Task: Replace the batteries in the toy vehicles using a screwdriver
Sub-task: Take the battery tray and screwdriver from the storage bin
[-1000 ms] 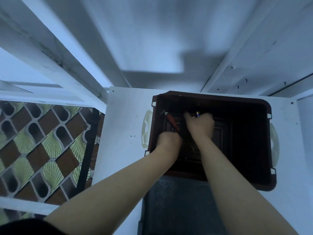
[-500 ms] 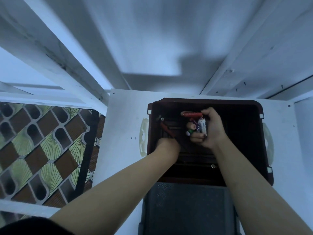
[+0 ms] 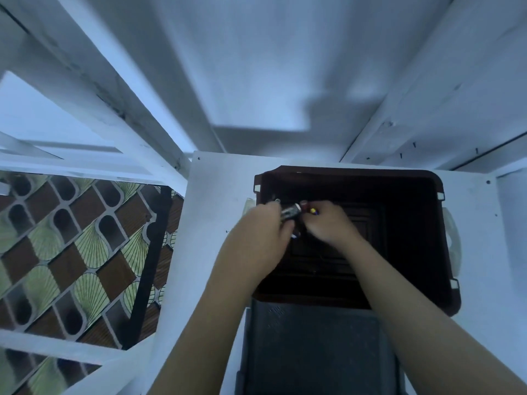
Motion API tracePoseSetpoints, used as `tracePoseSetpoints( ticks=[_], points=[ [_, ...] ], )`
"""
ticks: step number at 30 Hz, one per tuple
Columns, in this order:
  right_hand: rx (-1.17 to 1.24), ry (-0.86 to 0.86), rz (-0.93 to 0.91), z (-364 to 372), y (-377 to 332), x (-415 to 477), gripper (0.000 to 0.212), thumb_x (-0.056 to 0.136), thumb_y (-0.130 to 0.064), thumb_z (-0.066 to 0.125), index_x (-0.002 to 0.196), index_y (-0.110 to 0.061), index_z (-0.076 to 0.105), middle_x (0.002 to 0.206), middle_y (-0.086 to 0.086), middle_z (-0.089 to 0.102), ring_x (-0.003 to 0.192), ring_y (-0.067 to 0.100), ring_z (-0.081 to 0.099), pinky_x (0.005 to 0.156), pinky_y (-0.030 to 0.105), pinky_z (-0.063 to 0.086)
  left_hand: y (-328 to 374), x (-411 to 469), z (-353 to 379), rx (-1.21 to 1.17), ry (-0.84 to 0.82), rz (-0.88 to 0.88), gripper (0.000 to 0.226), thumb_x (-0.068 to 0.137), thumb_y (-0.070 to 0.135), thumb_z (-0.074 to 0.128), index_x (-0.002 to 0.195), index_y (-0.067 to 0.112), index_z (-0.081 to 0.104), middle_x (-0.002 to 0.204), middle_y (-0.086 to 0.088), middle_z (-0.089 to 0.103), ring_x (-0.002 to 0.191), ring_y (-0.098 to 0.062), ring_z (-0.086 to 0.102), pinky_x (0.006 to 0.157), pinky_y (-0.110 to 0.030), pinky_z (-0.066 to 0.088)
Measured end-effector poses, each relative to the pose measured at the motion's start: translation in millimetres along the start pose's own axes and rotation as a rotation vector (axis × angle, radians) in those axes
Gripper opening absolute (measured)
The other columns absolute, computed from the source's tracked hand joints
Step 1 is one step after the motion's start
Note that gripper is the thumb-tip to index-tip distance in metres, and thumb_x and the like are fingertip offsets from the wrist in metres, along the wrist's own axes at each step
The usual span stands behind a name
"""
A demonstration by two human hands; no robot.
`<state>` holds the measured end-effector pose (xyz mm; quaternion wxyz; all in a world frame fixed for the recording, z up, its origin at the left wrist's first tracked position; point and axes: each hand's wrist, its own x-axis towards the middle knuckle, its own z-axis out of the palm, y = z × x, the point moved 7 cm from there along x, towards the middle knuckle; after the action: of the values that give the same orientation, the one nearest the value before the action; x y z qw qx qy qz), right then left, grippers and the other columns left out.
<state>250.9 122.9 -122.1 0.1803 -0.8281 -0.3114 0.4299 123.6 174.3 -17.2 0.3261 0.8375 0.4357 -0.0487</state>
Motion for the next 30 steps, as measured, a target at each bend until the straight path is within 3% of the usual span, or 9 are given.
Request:
tracePoseSetpoints(
  ticks=[3, 6, 12, 16, 20, 22, 26, 30],
  points=[
    [-0.357, 0.011, -0.086, 6, -14, -6, 0.021, 0.085, -0.036, 0.054, 0.095, -0.021, 0.067, 0.094, 0.007, 0.065, 0.095, 0.030, 0.061, 0.069, 0.027, 0.040, -25, -12, -19, -0.150, 0.187, -0.096, 0.022, 0.097, 0.026, 0.052, 0.081, 0.011, 0.049, 0.074, 0.001, 0.050, 0.066, -0.014, 0.049, 0.055, -0.027, 0.034],
    [-0.619, -0.011, -0.124, 15, -27, -6, 0.030, 0.091, -0.035, 0.051, 0.110, -0.015, 0.062, 0.111, 0.009, 0.063, 0.103, 0.030, 0.061, 0.074, 0.029, 0.042, -45, -17, -17, -0.190, 0.190, -0.184, 0.029, 0.098, 0.026, 0.052, 0.072, 0.016, 0.043, 0.067, 0.002, 0.048, 0.057, -0.010, 0.044, 0.048, -0.019, 0.030],
    [-0.783, -0.003, -0.216, 21, -32, -5, 0.028, 0.096, -0.029, 0.045, 0.110, -0.013, 0.063, 0.112, 0.009, 0.064, 0.102, 0.031, 0.062, 0.072, 0.029, 0.038, -59, -26, -11, -0.281, 0.205, -0.223, 0.033, 0.097, 0.025, 0.053, 0.069, 0.014, 0.041, 0.063, 0.001, 0.046, 0.054, -0.010, 0.039, 0.047, -0.019, 0.033],
    [-0.832, 0.010, -0.282, 31, -34, -9, 0.028, 0.098, -0.026, 0.044, 0.112, -0.014, 0.064, 0.111, 0.010, 0.065, 0.101, 0.031, 0.063, 0.074, 0.031, 0.044, -62, -35, -10, -0.330, 0.209, -0.244, 0.033, 0.097, 0.024, 0.053, 0.068, 0.014, 0.042, 0.062, 0.002, 0.045, 0.053, -0.010, 0.039, 0.050, -0.015, 0.036],
    [-0.665, 0.005, -0.230, 28, -27, -14, 0.027, 0.097, -0.027, 0.043, 0.110, -0.014, 0.062, 0.109, 0.010, 0.065, 0.100, 0.032, 0.062, 0.073, 0.032, 0.041, -64, -43, -9, -0.347, 0.219, -0.257, 0.031, 0.097, 0.024, 0.053, 0.070, 0.012, 0.044, 0.062, 0.003, 0.045, 0.054, -0.010, 0.039, 0.049, -0.016, 0.034],
    [-0.466, 0.000, -0.159, 20, -19, -19, 0.025, 0.096, -0.031, 0.044, 0.100, -0.013, 0.061, 0.097, 0.009, 0.063, 0.095, 0.031, 0.060, 0.069, 0.030, 0.038, -63, -48, -9, -0.373, 0.227, -0.259, 0.030, 0.097, 0.024, 0.054, 0.071, 0.011, 0.046, 0.061, 0.004, 0.045, 0.054, -0.010, 0.039, 0.048, -0.017, 0.033],
    [-0.027, 0.001, -0.077, -4, -16, -38, 0.025, 0.094, -0.027, 0.051, 0.076, -0.010, 0.053, 0.067, 0.003, 0.055, 0.060, 0.016, 0.056, 0.056, 0.028, 0.035, -58, -57, -15, -0.456, 0.248, -0.253, 0.028, 0.097, 0.025, 0.054, 0.075, 0.009, 0.051, 0.060, 0.004, 0.046, 0.052, -0.010, 0.042, 0.050, -0.023, 0.038],
    [0.313, 0.014, 0.040, -29, -27, -75, 0.021, 0.095, -0.026, 0.053, 0.080, -0.010, 0.057, 0.057, 0.001, 0.043, 0.044, 0.013, 0.038, 0.041, 0.019, 0.029, -44, -67, -33, -0.501, 0.284, -0.205, 0.027, 0.097, 0.024, 0.053, 0.072, 0.018, 0.049, 0.060, 0.005, 0.048, 0.055, -0.014, 0.049, 0.052, -0.024, 0.039]
  ],
)
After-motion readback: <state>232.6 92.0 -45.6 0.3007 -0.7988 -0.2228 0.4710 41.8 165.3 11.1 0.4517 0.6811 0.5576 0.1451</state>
